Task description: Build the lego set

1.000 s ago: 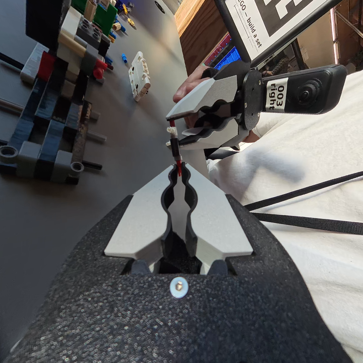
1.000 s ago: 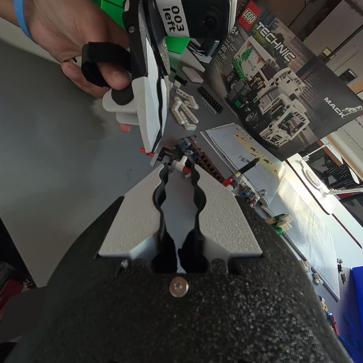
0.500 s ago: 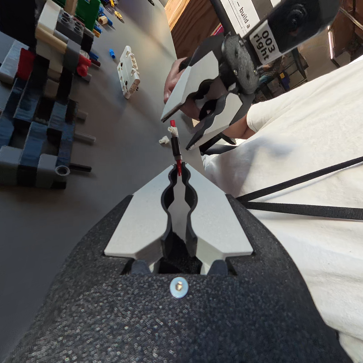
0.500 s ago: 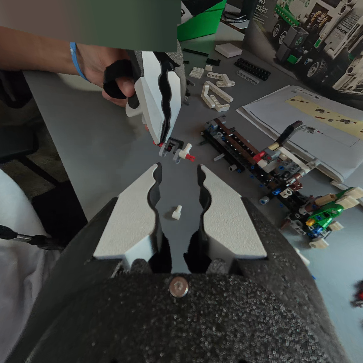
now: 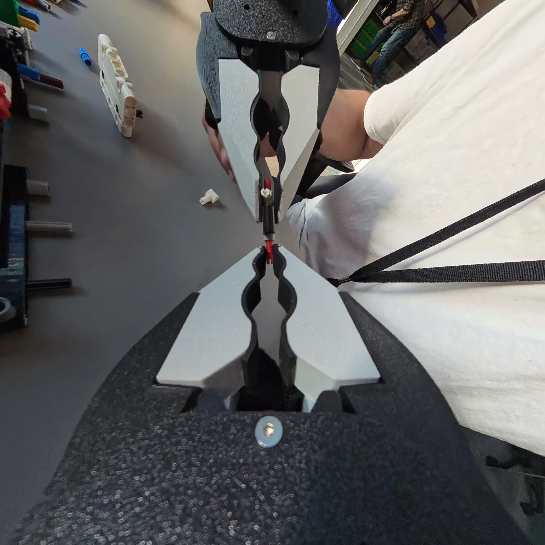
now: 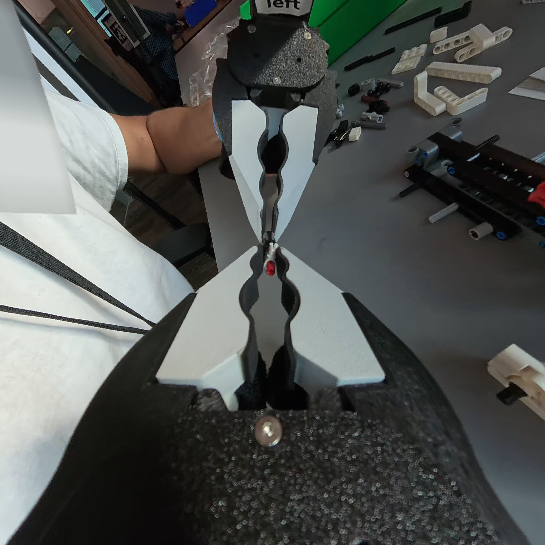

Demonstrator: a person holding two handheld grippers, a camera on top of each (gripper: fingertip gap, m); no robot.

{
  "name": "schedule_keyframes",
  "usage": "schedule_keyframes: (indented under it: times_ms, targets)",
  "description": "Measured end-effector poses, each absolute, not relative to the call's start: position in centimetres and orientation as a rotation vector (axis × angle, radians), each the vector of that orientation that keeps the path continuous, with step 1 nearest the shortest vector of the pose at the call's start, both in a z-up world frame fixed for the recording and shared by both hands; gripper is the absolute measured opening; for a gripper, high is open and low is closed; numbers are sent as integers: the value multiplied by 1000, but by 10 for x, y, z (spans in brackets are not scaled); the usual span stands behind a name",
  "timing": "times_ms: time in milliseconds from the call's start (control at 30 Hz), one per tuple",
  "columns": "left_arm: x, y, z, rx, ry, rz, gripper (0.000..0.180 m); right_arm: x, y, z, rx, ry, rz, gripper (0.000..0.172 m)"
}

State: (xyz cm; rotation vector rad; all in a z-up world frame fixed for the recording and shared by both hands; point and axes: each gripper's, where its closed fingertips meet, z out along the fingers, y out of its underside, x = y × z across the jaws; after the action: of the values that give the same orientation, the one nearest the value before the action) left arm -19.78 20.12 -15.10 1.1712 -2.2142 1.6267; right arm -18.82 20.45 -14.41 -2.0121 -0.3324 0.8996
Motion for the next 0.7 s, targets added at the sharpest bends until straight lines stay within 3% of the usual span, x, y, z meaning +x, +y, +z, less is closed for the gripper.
schedule_keyframes:
  times_ms: [67, 167, 233, 533, 700]
  targets:
    - [-196, 202, -150, 1180, -2233, 1641, 1, -186, 204, -144, -2013, -309, 908, 6]
    - [-187, 206, -138, 1193, -2228, 1766, 27, -176, 201, -143, -2010, -270, 896, 6]
    - [-182, 210, -132, 1208, -2223, 1822, 33, -164, 194, -136, -1983, -227, 901, 6]
    - [-160, 190, -166, 1053, -2964, 1517, 22, -121, 151, -139, -1976, -82, 895, 6]
    - [-146, 187, -178, 1051, -3085, 1362, 20, -119, 142, -136, -1934, -87, 924, 6]
